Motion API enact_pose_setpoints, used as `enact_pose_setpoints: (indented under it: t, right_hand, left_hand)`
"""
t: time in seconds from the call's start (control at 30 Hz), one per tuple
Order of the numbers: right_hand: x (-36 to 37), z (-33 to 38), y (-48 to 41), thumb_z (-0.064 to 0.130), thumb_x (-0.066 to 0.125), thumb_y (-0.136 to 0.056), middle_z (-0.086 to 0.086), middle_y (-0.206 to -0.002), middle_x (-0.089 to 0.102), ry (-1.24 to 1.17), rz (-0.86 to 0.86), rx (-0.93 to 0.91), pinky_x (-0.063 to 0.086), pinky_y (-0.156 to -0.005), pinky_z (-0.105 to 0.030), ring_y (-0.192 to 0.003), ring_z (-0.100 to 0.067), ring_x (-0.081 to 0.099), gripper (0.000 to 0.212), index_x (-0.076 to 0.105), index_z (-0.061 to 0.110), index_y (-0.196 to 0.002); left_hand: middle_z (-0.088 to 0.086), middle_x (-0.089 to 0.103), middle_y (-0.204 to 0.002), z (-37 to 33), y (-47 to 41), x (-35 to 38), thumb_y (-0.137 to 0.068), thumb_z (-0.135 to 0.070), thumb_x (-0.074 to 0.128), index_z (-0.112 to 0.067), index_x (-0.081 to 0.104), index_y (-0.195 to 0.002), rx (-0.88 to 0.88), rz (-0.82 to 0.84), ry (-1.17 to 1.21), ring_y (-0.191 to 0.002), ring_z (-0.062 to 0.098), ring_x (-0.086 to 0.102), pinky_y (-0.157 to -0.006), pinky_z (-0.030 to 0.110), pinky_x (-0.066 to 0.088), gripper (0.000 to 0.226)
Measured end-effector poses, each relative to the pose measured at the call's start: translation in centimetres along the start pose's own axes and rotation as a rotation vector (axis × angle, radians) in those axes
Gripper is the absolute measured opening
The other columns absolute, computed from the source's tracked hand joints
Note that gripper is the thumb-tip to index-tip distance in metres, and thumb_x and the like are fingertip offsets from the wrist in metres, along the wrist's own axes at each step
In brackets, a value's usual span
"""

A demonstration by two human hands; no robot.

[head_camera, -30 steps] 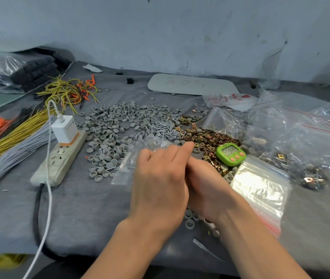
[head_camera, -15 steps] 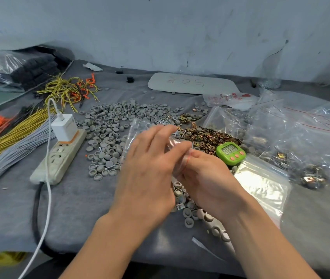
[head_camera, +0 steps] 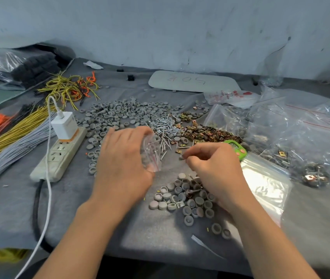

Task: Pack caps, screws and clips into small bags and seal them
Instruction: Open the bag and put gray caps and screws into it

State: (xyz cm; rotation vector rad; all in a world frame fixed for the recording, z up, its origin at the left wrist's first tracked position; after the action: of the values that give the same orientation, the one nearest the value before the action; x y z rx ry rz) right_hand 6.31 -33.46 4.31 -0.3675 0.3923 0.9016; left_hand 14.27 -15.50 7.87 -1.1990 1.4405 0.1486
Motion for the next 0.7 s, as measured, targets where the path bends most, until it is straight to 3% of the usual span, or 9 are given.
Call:
enact_pose_setpoints:
  t: [0.07, 0.13, 0.17, 0.27, 0.37, 0.47, 0.57, 0.63, 0.7]
  right_hand:
    - [0.9, 0.4, 0.5, 0.02, 0.073, -0.091, 0.017, -0.086, 0.076, 0.265, 0.061, -0.029, 0.058, -0.068, -0.021, -0.066, -0.001, 0.066, 0.014, 0.082, 0.029, -0.091]
    - [2.5, 0.9, 0.9, 0.033, 0.071, -0.093, 0.012, -0.098, 0.075, 0.513, 0.158, -0.078, 0.053, -0.088, -0.032, -0.092, -0.011, 0.063, 0.011, 0.08, 0.032, -0.098]
    - [3.2, 1.1, 1.1, 0.038, 0.069, -0.093, 0.01, -0.101, 0.074, 0.64, 0.198, -0.103, 0.045, -0.091, -0.035, -0.1, -0.017, 0.057, 0.011, 0.079, 0.034, -0.099]
    - [4.2, 1.6, 1.2, 0.031, 0.067, -0.092, 0.009, -0.102, 0.065, 0.744, 0.213, -0.123, 0.024, -0.083, -0.035, -0.1, -0.02, 0.049, 0.01, 0.076, 0.037, -0.093]
    - [4.6, 1.4, 1.3, 0.022, 0.069, -0.09, 0.007, -0.105, 0.061, 0.75, 0.217, -0.119, 0.027, -0.083, -0.034, -0.1, -0.019, 0.052, 0.013, 0.071, 0.034, -0.085]
    - [3.8, 1.5, 1.1, 0.019, 0.072, -0.092, 0.009, -0.106, 0.061, 0.566, 0.115, -0.113, 0.042, -0.082, -0.03, -0.102, -0.016, 0.058, 0.021, 0.064, 0.033, -0.079]
    - [2.7, 2.1, 1.1, 0.018, 0.078, -0.09, 0.016, -0.075, 0.068, 0.155, -0.02, -0.129, 0.044, -0.059, -0.011, -0.069, 0.0, 0.062, 0.021, 0.07, 0.03, -0.074]
    - [2.6, 2.9, 1.3, 0.014, 0.081, -0.086, 0.014, -0.067, 0.07, -0.063, -0.026, -0.163, 0.047, -0.053, -0.013, -0.059, -0.001, 0.063, 0.019, 0.076, 0.029, -0.075]
    - [2.9, 3.9, 1.6, 0.01, 0.082, -0.084, 0.016, -0.07, 0.073, -0.139, -0.026, -0.225, 0.049, -0.057, -0.012, -0.063, -0.001, 0.067, 0.019, 0.08, 0.028, -0.08]
  left_hand:
    - [-0.013, 0.055, -0.112, 0.8, -0.1, 0.2, -0.066, -0.024, 0.089, -0.031, 0.052, -0.131, -0.021, 0.028, 0.056, -0.105, 0.009, 0.04, -0.094, 0.028, 0.034, 0.075]
    - [-0.015, 0.051, -0.113, 1.2, 0.0, 0.7, -0.065, -0.027, 0.089, -0.034, 0.049, -0.134, -0.021, 0.077, 0.072, -0.105, 0.007, 0.04, -0.09, 0.026, 0.032, 0.08]
    - [-0.014, 0.053, -0.118, 1.3, 0.1, 1.0, -0.065, -0.028, 0.089, -0.035, 0.047, -0.136, -0.021, 0.108, 0.072, -0.109, 0.009, 0.042, -0.091, 0.026, 0.033, 0.083]
    - [-0.013, 0.054, -0.133, 1.6, 0.5, 2.0, -0.066, -0.03, 0.09, -0.035, 0.044, -0.14, -0.026, 0.198, 0.076, -0.12, 0.009, 0.044, -0.104, 0.026, 0.034, 0.087]
    - [-0.02, 0.046, -0.123, 2.1, 0.9, 2.9, -0.07, -0.02, 0.089, -0.045, 0.035, -0.138, -0.055, 0.283, 0.059, -0.113, 0.003, 0.036, -0.104, 0.027, 0.035, 0.091]
    - [-0.021, 0.037, -0.11, 2.6, 1.2, 3.4, -0.07, -0.01, 0.088, -0.05, 0.029, -0.134, -0.091, 0.32, 0.053, -0.108, 0.007, 0.039, -0.095, 0.03, 0.042, 0.096]
    - [-0.023, 0.035, -0.098, 2.1, 1.0, 3.1, -0.071, -0.011, 0.087, -0.048, 0.033, -0.127, -0.068, 0.282, 0.083, -0.103, 0.009, 0.042, -0.086, 0.029, 0.039, 0.087]
    - [-0.026, 0.035, -0.09, 1.4, 0.8, 2.6, -0.073, -0.014, 0.084, -0.047, 0.035, -0.123, -0.039, 0.244, 0.126, -0.101, 0.012, 0.043, -0.085, 0.031, 0.04, 0.077]
    - [-0.03, 0.038, -0.09, 0.7, 0.7, 2.3, -0.072, -0.011, 0.078, -0.045, 0.038, -0.119, -0.018, 0.232, 0.183, -0.099, 0.013, 0.044, -0.085, 0.034, 0.043, 0.071]
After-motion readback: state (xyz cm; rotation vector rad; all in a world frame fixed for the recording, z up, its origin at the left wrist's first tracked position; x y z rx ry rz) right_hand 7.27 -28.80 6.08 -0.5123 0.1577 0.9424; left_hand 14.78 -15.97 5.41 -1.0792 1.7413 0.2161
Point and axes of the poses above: each hand's wrist, its own y-axis away from the middle knuckle, its own x-axis out of the palm, z = x × y, the point moved 8 cm from there along -y, towards the middle knuckle
